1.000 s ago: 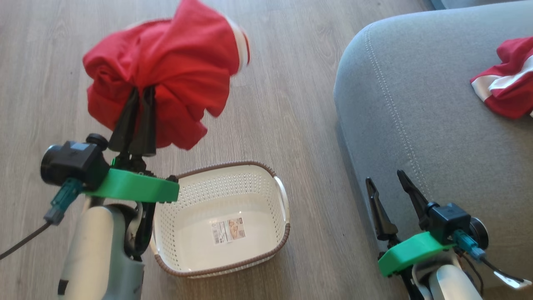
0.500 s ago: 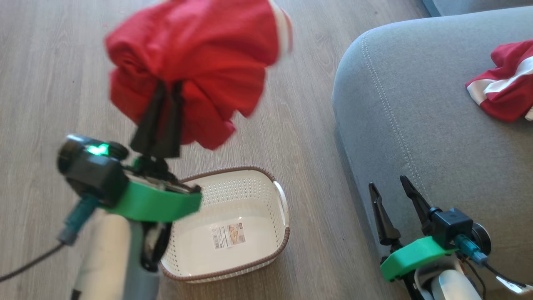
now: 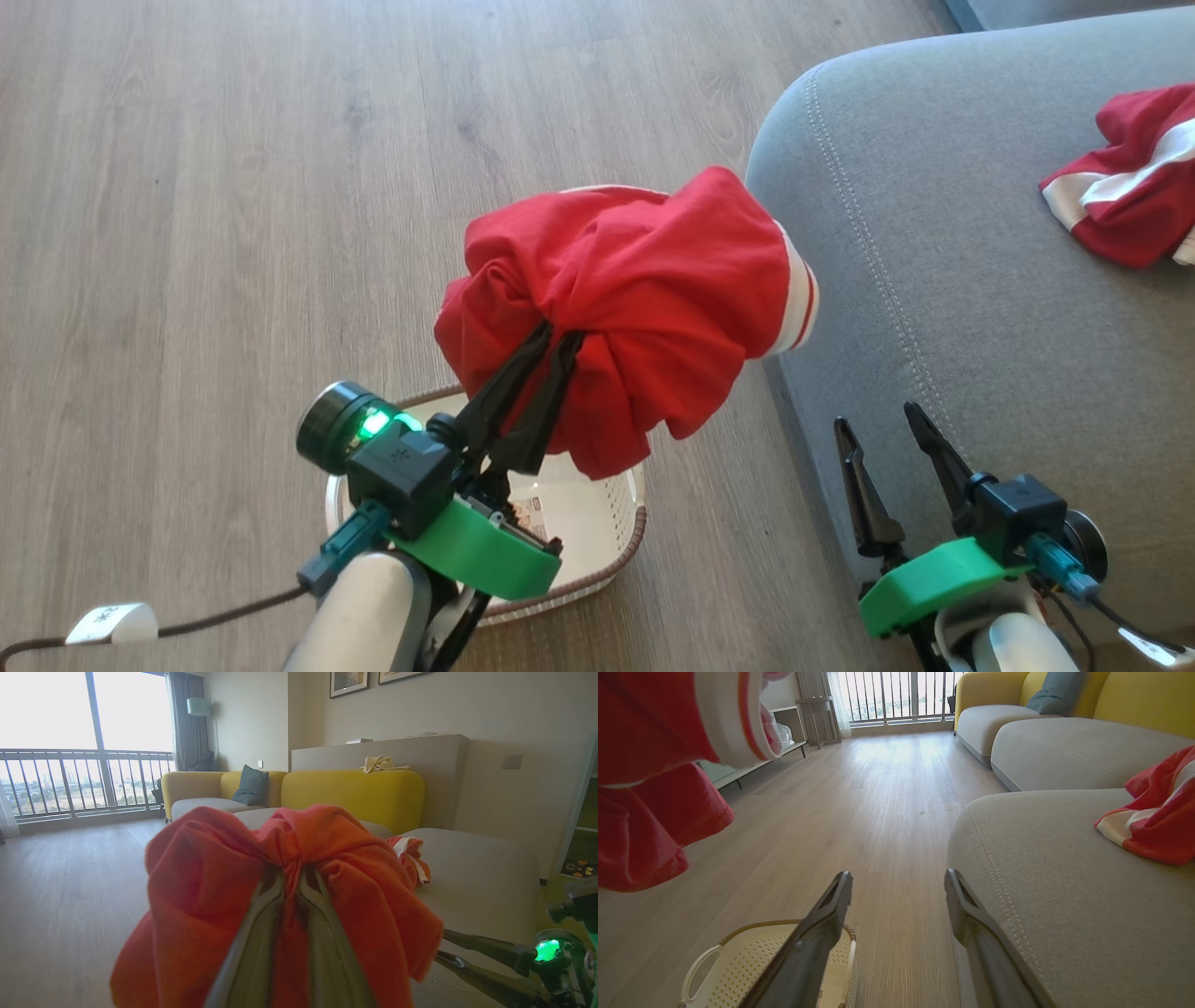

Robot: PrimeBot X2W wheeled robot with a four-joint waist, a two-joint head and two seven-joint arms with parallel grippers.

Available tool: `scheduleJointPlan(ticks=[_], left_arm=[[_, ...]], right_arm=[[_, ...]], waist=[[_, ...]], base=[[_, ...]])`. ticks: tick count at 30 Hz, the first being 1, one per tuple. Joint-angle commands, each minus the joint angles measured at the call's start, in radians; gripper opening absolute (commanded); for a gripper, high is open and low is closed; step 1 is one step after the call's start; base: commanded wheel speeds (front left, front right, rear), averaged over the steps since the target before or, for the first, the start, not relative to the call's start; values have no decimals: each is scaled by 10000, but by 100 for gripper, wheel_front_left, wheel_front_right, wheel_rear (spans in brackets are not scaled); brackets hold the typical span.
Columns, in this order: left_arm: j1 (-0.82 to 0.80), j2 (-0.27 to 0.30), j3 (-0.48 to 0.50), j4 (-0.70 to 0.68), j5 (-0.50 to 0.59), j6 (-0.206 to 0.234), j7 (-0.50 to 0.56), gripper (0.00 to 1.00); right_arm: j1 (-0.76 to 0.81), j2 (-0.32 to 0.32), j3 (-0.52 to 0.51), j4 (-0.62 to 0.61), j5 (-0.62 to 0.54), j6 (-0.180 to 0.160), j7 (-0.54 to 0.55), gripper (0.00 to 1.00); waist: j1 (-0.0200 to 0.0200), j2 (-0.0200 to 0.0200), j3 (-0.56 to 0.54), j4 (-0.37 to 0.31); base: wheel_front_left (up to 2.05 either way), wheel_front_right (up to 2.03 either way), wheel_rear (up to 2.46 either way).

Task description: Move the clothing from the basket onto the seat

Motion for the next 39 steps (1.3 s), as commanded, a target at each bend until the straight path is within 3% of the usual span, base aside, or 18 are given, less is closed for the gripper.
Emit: scheduleJointPlan(ticks=[1, 13, 21, 39], left_arm=[[-309, 61, 281, -356, 29, 3, -95, 0], [-270, 61, 413, -341, -9, -33, -95, 0], [-296, 61, 552, -229, 16, -42, -95, 0], [-379, 60, 852, -133, 7, -53, -95, 0]], right_arm=[[-156, -72, 206, -351, -9, -4, -51, 100], [-130, -72, 230, -461, -18, -4, -51, 100], [-7, -120, 657, -1357, -257, -4, -51, 100], [-235, -2151, 3776, -3655, -579, -4, -51, 100]], waist=[[1, 0, -3, 8], [1, 0, -40, -16], [1, 0, 57, -46], [1, 0, 124, -149]], base=[[0, 0, 0], [0, 0, 0], [0, 0, 0], [0, 0, 0]])
